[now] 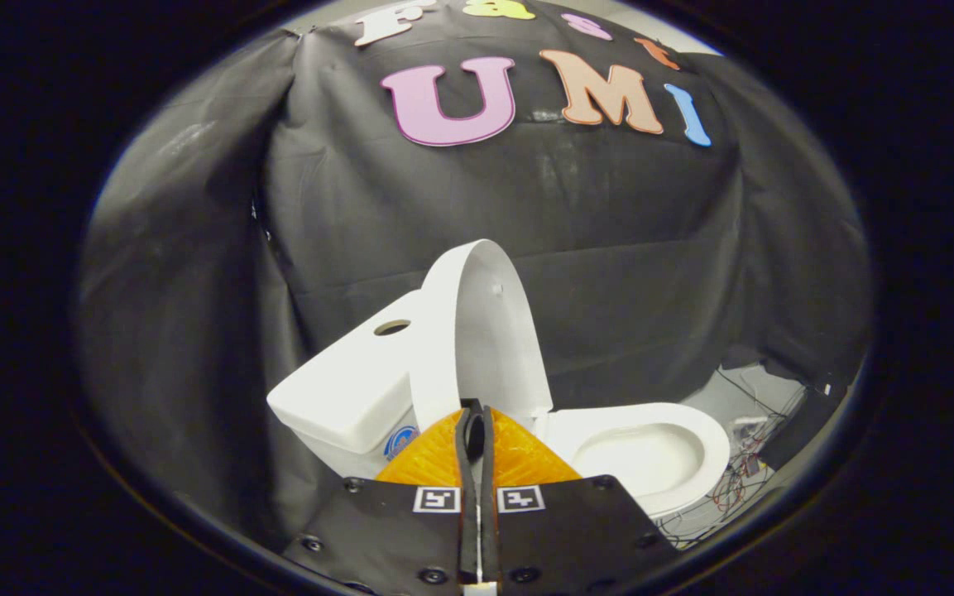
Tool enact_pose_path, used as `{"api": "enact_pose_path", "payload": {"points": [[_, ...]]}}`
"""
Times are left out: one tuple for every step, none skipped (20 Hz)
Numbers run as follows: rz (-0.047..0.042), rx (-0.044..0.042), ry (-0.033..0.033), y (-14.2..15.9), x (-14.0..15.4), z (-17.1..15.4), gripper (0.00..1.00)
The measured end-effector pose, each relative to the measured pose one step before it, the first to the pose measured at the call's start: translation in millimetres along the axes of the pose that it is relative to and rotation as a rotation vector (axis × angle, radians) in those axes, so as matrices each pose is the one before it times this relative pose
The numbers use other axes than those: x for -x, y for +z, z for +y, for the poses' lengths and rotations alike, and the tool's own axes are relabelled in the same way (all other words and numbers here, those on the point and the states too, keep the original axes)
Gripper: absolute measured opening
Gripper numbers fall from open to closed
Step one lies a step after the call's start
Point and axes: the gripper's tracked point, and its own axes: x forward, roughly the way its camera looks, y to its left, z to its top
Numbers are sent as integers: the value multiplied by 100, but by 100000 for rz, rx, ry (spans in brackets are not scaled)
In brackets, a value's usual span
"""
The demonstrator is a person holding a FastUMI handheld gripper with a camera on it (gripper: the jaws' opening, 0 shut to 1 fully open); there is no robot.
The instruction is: Open the toilet lid.
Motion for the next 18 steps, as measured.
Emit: {"api": "enact_pose_path", "payload": {"points": [[195,383,120,-145,-151,305,2],[171,168,-10,-43,-76,308,2],[-113,343,-328,-70,3,101,2],[383,146,2048,-21,-96,560,2],[-1219,238,254,-15,-18,279,10],[198,128,-74,-95,86,166,11],[-1024,679,-213,-23,7,-7,11],[-19,906,-134,63,-90,-21,11],[-372,322,2488,61,-53,421,11],[485,887,518,-224,57,-20,12],[200,-593,3508,29,91,755,18],[270,-32,334,-78,73,5,28],[598,-240,1098,-231,-72,291,38],[706,743,167,34,97,147,48],[836,1211,419,-218,-46,191,58],[1322,1215,648,-313,60,151,69],[1232,210,747,-368,138,42,79],[63,-1211,1814,-88,284,306,89]]}}
